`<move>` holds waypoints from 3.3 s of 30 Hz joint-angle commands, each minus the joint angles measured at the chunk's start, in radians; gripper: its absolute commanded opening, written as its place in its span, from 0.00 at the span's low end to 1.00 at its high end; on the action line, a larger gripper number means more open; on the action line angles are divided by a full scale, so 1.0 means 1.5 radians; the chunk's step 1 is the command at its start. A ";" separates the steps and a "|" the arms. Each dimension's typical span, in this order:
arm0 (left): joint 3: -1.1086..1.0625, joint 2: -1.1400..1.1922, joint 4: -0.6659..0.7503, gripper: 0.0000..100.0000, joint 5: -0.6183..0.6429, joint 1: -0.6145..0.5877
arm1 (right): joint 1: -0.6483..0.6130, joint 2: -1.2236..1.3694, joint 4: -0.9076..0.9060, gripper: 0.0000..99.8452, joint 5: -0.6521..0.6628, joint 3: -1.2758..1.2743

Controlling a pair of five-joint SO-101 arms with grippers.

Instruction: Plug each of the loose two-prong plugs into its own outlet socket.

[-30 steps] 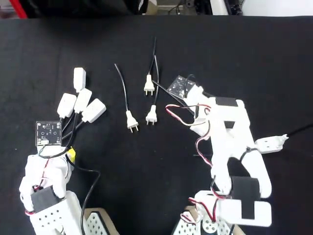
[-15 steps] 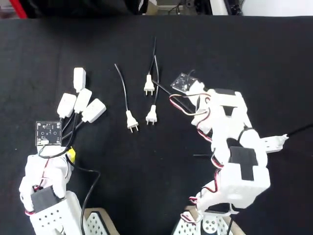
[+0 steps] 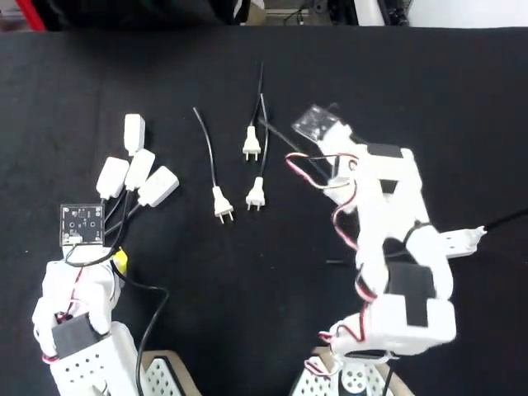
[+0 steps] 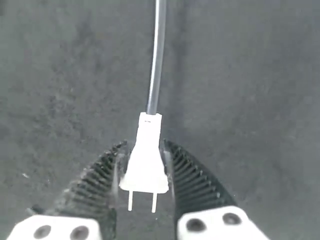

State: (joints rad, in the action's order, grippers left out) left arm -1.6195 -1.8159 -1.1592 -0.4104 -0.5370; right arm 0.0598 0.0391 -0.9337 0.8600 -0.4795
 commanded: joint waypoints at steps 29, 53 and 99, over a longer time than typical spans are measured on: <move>0.102 -0.005 0.149 0.26 0.304 0.386 | -0.479 -0.606 0.326 0.01 -0.793 -0.338; 0.137 -0.005 0.079 0.26 0.283 0.422 | -0.545 -0.683 0.530 0.01 -0.899 -0.565; 0.014 -0.004 -0.034 0.26 0.020 0.060 | -0.420 -0.501 0.136 0.02 -0.564 -0.496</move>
State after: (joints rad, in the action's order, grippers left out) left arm -1.6042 -1.8190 -1.2052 -0.3690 -0.3744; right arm -0.5923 -0.7495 -0.8078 -0.0100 -1.2083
